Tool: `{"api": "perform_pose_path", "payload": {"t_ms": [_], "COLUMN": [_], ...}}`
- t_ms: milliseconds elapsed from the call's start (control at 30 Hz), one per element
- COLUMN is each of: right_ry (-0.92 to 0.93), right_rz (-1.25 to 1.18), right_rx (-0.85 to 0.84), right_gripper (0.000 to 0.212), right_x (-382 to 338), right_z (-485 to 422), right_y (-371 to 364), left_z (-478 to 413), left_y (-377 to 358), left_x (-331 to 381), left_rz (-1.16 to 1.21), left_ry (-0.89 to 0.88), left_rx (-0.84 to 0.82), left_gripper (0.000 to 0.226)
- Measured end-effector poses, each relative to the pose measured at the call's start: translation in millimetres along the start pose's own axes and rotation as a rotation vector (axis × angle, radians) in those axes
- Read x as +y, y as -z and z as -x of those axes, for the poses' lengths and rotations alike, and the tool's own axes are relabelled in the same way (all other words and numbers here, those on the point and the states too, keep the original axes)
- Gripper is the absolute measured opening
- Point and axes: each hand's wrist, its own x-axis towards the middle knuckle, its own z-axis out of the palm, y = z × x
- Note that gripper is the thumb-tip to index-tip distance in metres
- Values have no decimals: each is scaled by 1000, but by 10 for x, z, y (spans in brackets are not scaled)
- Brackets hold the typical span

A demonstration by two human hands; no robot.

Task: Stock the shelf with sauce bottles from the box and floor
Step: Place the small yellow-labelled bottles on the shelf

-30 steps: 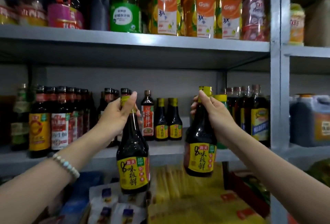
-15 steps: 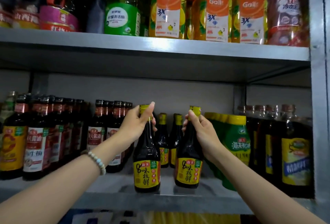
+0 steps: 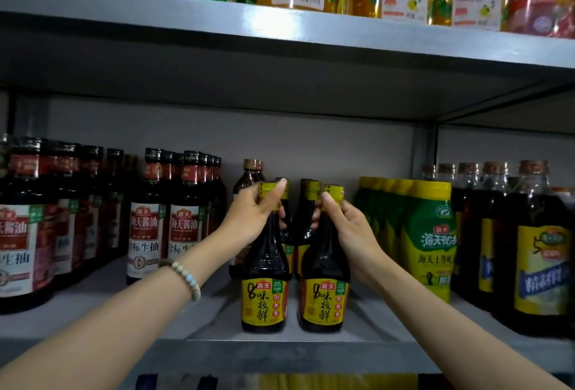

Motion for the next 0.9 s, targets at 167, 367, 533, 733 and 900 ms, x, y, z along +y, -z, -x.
{"api": "perform_pose_path", "payload": {"t_ms": [167,367,533,733,900], "right_ry": [-6,-80,-141,-142,-140], "right_rz": [12,148,340,400,510], "right_rx": [-19,-94,-309,-305,-296], "right_gripper": [24,43,56,69,73], "right_x": [51,129,244,287,278], "right_z": [-50,52,354,447,398], "right_y": [5,106,442,557,582], "left_z": [-27,139,472,516,457], "left_y": [-34,74,347,373,319], "left_x": [-30,-159,-426,-475,-498], "left_rz": [23,-117,-361,-306,-304], "left_ry": [-19,11,140,151,169], "left_rx": [-7,-140,-372,-404,-395], "left_gripper": [35,52,119,97,75]}}
